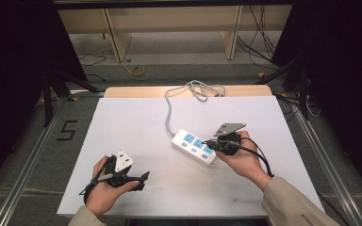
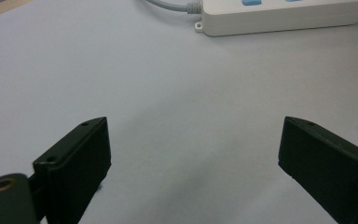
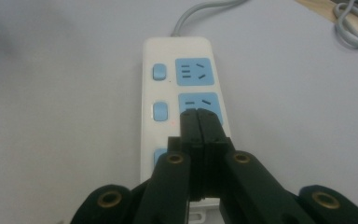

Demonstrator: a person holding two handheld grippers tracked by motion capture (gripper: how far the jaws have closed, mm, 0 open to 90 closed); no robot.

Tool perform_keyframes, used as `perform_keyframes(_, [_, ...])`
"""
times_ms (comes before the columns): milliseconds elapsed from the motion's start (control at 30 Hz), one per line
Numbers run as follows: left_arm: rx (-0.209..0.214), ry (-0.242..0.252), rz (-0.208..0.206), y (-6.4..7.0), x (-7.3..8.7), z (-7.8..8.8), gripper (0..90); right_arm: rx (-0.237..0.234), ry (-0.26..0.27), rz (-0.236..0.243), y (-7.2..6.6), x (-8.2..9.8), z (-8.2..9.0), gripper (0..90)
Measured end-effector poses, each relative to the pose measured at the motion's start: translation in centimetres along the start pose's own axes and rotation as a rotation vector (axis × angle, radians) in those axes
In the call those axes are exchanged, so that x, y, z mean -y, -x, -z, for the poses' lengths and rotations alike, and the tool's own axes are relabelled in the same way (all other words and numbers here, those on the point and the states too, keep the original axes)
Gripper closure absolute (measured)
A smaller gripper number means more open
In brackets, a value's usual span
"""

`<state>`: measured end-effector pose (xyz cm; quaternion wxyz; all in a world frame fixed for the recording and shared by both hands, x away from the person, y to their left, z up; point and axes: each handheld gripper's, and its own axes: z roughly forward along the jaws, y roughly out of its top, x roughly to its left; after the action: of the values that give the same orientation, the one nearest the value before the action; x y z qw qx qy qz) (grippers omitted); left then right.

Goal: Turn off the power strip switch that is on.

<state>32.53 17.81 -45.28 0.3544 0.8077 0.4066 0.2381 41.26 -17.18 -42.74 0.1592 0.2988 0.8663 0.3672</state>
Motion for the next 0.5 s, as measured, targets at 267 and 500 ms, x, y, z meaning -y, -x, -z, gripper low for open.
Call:
perform_keyframes(267, [0.001,0.002,0.0,0.0,0.0,0.0,8.8,-0.006,-0.007,0.0,-0.1,-0.5,-0.4,90.0])
perform_keyframes(500, [0.002,0.005,0.002,0.1,0.0,0.0,8.8,-0.013,-0.015,0.008,-0.2,-1.1,-0.9,90.0])
